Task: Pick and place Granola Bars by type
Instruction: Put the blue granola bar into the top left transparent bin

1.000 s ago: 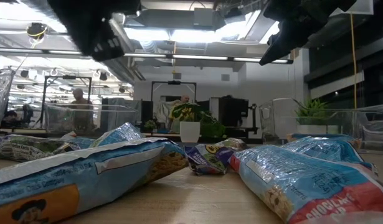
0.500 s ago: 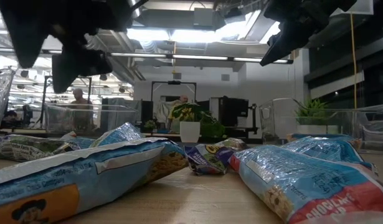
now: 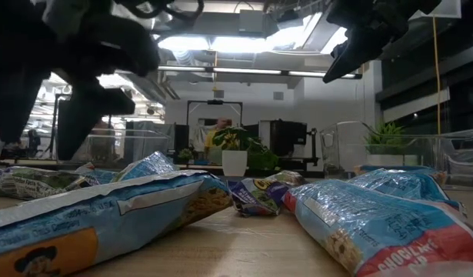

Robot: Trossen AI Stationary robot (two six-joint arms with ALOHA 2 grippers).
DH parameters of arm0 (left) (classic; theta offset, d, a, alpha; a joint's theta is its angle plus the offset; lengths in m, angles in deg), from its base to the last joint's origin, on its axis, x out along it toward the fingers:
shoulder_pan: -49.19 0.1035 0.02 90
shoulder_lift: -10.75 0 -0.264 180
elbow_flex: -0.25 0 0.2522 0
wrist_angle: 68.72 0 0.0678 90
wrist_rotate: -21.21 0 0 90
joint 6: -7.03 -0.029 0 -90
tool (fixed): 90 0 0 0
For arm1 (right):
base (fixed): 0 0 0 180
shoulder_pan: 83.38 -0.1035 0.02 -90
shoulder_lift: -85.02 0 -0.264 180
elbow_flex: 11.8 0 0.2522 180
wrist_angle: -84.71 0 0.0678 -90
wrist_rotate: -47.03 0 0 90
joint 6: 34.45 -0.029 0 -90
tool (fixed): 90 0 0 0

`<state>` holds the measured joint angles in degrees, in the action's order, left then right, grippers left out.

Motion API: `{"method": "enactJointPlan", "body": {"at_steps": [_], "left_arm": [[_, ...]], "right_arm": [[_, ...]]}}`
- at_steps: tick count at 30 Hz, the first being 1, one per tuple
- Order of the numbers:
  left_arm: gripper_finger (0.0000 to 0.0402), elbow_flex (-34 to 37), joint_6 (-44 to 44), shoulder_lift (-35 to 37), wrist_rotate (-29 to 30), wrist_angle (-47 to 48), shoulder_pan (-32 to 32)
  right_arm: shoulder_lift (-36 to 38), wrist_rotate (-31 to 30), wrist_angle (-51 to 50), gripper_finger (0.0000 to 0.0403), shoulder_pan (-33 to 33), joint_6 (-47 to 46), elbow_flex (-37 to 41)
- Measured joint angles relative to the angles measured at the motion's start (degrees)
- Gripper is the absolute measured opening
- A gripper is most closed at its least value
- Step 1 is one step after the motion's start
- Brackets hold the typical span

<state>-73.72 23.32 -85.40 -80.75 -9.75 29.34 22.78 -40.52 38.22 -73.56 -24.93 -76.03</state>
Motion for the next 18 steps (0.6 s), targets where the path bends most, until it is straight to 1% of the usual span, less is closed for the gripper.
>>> {"method": "enactJointPlan", "body": {"at_steps": [8,14,18], "left_arm": [[0.0255,0.0,-1.02,-3.68,3.71,-0.03,-0.05],[0.0255,0.0,-2.53,-6.34,3.45,-0.13,-0.05],[0.025,-0.09,-2.51,-6.66,3.27,-0.13,-0.05]], "right_arm": [[0.0,0.29,-0.06,0.0162,0.0,0.0,0.0],[0.0,0.36,-0.2,0.0162,0.0,0.0,0.02],[0.0,0.36,-0.31,0.0162,0.0,0.0,0.02]]}}
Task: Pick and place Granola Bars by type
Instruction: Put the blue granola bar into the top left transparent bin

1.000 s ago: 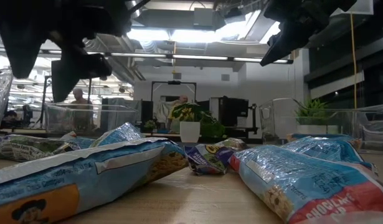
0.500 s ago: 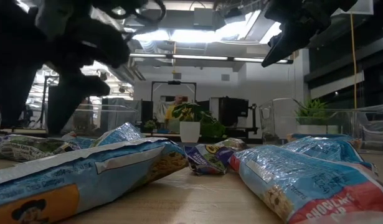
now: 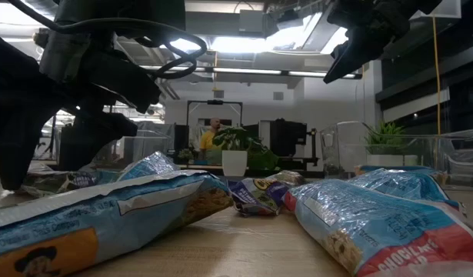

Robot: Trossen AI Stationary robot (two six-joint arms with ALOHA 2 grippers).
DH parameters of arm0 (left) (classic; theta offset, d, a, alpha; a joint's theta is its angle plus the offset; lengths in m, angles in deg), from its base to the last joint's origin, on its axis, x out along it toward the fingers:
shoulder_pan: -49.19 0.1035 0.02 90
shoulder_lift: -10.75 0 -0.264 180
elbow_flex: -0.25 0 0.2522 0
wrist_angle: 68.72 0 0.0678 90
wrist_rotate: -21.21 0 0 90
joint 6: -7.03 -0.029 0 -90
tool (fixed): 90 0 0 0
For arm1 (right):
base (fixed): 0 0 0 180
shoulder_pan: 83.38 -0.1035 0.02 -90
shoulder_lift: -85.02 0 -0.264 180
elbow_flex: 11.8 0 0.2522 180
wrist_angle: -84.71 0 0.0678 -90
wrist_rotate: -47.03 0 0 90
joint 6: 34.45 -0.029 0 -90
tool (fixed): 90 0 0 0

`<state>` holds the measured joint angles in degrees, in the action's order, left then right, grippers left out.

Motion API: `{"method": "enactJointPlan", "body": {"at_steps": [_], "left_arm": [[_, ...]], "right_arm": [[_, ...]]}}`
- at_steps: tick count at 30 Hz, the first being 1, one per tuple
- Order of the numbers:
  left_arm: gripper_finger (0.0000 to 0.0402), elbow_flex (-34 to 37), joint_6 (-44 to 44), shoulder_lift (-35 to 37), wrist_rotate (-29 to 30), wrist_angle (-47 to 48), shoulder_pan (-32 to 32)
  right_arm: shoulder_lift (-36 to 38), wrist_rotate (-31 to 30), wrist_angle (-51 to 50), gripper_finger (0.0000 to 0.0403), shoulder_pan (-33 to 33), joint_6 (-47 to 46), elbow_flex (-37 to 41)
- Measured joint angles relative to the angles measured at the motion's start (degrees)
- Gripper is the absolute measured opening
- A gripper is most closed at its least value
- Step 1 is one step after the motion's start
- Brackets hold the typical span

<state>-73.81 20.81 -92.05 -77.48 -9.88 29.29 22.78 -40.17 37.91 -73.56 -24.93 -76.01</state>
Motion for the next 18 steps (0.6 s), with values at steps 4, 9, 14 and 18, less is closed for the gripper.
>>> {"method": "enactJointPlan", "body": {"at_steps": [4,9,14,18], "left_arm": [[0.0227,0.0,0.41,-0.02,0.13,0.04,0.02],[0.0174,0.0,1.02,-0.11,0.35,0.07,0.05],[0.0116,-1.65,1.95,-0.24,-3.11,0.96,-0.04],[0.0078,-4.02,1.9,-0.24,-4.11,5.84,0.0]], "right_arm": [[0.0,-0.04,-0.21,0.0162,0.0,0.02,0.0],[0.0,-0.07,-0.28,0.0162,0.0,0.02,0.0],[0.0,-0.1,-0.28,0.0162,0.0,0.02,0.0],[0.0,-0.11,-0.28,0.0162,0.0,0.02,0.0]]}}
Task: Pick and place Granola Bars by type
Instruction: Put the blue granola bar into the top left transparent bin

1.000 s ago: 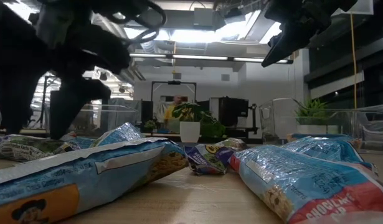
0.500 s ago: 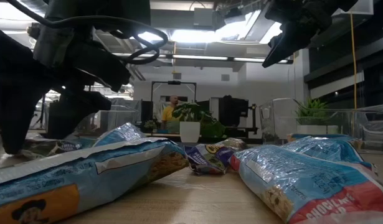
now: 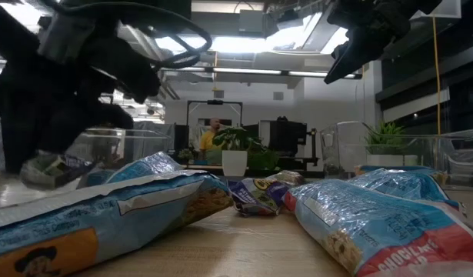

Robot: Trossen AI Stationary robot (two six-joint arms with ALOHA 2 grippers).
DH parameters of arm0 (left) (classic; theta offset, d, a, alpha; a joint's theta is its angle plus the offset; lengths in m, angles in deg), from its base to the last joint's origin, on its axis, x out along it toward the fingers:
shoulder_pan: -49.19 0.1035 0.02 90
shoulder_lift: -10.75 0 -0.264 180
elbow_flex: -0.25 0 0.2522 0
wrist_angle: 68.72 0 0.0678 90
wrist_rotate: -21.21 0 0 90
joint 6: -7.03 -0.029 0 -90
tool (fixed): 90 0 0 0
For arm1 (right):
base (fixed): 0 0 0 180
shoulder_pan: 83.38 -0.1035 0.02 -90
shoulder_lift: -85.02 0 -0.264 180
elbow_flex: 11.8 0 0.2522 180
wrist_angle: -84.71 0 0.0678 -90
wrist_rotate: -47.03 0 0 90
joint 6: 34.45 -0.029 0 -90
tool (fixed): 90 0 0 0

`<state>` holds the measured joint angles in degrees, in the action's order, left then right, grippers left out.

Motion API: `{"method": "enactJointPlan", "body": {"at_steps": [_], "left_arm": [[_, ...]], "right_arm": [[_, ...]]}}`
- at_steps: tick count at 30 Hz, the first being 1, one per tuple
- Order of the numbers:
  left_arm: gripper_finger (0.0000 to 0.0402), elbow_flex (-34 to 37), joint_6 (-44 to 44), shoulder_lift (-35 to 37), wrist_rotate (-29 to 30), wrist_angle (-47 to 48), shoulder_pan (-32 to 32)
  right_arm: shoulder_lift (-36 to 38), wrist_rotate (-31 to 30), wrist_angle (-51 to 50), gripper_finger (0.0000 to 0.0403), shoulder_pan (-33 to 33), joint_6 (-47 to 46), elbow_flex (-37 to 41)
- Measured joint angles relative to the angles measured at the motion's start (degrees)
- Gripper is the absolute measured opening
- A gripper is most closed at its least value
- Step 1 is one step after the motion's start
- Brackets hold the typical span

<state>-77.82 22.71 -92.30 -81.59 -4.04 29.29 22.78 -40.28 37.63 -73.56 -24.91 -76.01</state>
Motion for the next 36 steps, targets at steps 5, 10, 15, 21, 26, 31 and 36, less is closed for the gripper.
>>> {"method": "enactJointPlan", "body": {"at_steps": [5,10,15,21,26,31,36], "left_arm": [[0.0049,-4.52,-2.95,0.02,0.05,8.69,0.36],[0.0042,-9.21,-4.88,0.96,1.69,13.48,1.64],[0.0042,-12.94,-3.3,3.59,6.43,13.66,3.46],[0.0038,-20.31,0.44,7.44,12.52,13.57,6.11],[0.0038,-27.98,3.6,12.38,17.69,13.65,9.09],[0.0036,-32.4,8.46,17.25,24.66,13.35,11.42],[0.0034,-32.59,12.88,20.36,28.09,13.43,11.82]], "right_arm": [[0.0,-0.02,0.0,0.0162,0.0,0.0,0.0],[0.0,-0.02,0.0,0.0162,0.0,0.0,0.0],[0.0,-0.02,-0.16,0.0162,0.0,0.0,0.0],[0.0,-0.27,-2.0,0.0162,0.0,-0.24,0.01],[0.0,-0.25,-2.12,0.0162,0.01,0.67,0.01],[0.02,-0.22,-2.12,0.0162,0.0,2.5,0.01],[0.02,-0.2,-0.98,0.0162,0.0,2.98,0.02]]}}
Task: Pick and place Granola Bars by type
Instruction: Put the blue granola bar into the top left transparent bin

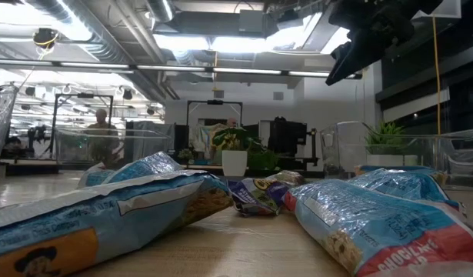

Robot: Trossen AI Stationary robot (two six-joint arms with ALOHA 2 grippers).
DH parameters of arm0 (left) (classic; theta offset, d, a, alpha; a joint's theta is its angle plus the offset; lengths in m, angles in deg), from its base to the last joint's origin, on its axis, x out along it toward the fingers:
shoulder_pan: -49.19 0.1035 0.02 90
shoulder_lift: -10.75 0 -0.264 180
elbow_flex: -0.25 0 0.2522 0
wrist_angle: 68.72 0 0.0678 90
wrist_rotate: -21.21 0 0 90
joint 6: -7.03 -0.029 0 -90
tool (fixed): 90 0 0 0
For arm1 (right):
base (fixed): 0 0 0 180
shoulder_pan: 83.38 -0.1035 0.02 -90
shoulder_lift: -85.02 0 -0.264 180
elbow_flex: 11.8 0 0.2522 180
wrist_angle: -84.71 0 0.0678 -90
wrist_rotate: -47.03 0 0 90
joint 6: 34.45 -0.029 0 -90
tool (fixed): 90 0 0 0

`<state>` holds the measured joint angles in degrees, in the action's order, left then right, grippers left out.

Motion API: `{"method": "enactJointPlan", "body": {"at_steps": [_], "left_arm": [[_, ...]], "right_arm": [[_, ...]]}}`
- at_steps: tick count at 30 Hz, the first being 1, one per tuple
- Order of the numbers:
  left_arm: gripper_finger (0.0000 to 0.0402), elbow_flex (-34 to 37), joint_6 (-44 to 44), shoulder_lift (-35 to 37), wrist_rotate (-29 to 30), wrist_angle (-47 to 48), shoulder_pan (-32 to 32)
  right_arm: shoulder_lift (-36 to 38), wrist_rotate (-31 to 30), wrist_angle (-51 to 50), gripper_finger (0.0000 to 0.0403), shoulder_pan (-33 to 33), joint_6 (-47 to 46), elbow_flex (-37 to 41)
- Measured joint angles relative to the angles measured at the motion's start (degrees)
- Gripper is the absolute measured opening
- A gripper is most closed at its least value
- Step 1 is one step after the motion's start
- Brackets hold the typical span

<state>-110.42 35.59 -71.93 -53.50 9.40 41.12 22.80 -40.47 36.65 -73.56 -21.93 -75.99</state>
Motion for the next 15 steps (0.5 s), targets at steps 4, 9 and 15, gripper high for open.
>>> {"method": "enactJointPlan", "body": {"at_steps": [4,9,15], "left_arm": [[0.0035,0.04,3.75,1.38,4.0,0.07,0.15],[0.0034,0.04,4.32,4.53,6.63,0.17,4.45],[0.0034,0.09,-3.56,10.51,6.45,0.28,17.14]], "right_arm": [[0.0,0.17,2.97,0.0162,0.02,0.17,0.0],[0.0,0.17,8.55,0.0162,0.02,0.04,0.0],[0.0,0.17,12.81,0.0162,0.0,0.02,0.0]]}}
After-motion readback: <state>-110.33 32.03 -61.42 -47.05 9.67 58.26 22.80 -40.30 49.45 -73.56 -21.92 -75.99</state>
